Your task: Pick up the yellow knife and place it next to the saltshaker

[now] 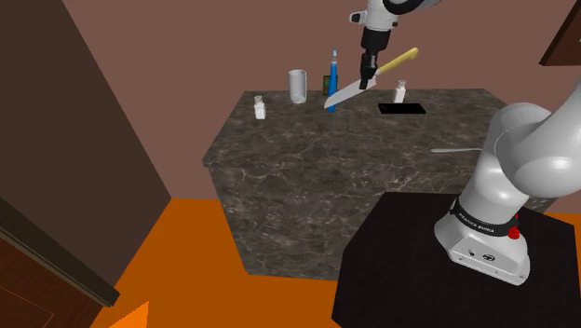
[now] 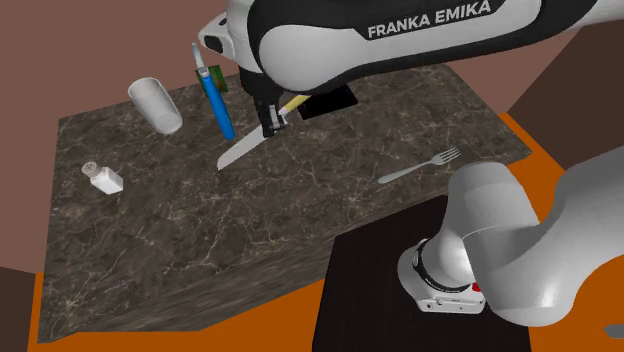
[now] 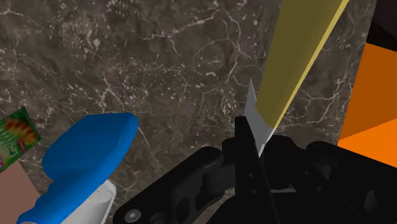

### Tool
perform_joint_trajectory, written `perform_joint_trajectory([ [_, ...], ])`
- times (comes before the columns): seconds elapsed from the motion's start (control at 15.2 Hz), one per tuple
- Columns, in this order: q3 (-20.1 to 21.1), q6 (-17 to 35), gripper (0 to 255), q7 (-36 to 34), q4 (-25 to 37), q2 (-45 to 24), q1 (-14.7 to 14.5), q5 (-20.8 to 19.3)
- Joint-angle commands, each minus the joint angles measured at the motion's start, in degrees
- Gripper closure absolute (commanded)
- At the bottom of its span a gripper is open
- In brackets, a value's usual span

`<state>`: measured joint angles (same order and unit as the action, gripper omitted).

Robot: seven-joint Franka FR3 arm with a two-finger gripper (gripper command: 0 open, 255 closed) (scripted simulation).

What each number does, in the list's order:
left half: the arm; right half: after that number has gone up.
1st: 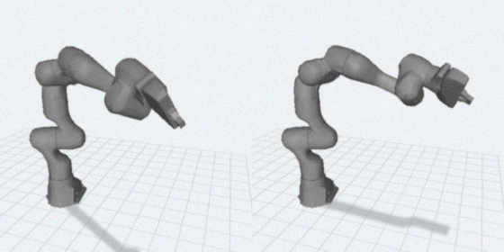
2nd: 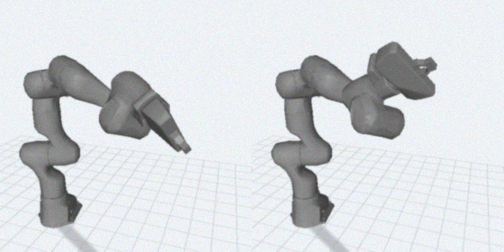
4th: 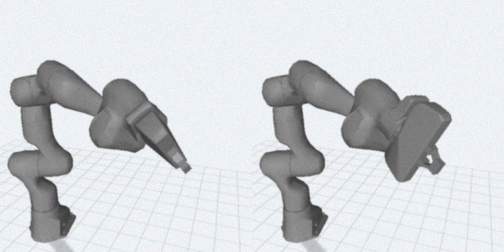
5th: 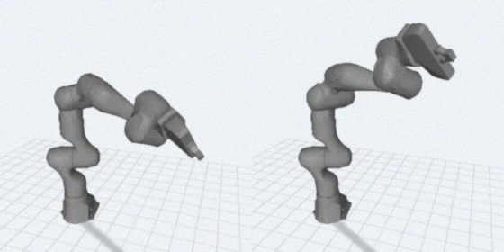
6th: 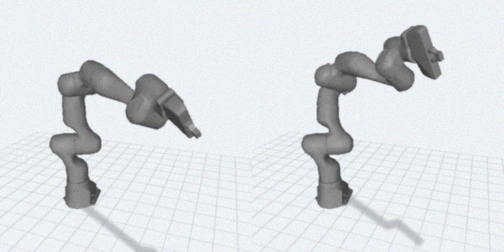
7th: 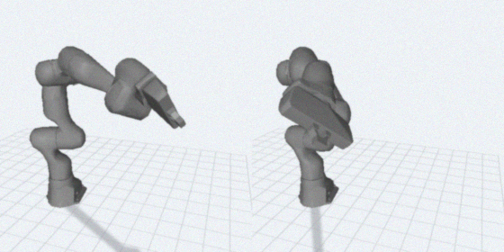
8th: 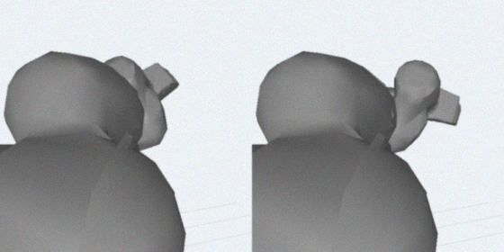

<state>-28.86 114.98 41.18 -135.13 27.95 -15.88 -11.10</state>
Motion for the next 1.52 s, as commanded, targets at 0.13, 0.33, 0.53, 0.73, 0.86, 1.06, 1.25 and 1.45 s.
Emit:
perform_joint_trajectory([
  [0.13, 2.06, 1.21, 255, -3.32, 4.34, -6.03, -3.44, 3.24],
  [0.33, 3.35, 1.85, 255, -5.34, 7.87, -10.55, -5.57, 5.47],
  [0.53, 4.50, 2.12, 255, -7.10, 12.00, -15.32, -7.48, 7.67],
  [0.73, 5.57, 2.00, 255, -8.65, 16.75, -20.31, -9.09, 9.83],
  [0.86, 6.24, 1.67, 255, -9.60, 20.27, -23.74, -10.01, 11.23],
  [1.06, 7.20, 0.79, 255, -10.94, 26.12, -29.08, -11.12, 13.25],
  [1.25, 8.14, -0.59, 255, -12.22, 32.75, -34.65, -11.90, 15.16],
  [1.45, 9.05, -2.53, 255, -13.52, 40.28, -40.54, -12.34, 16.93],
])
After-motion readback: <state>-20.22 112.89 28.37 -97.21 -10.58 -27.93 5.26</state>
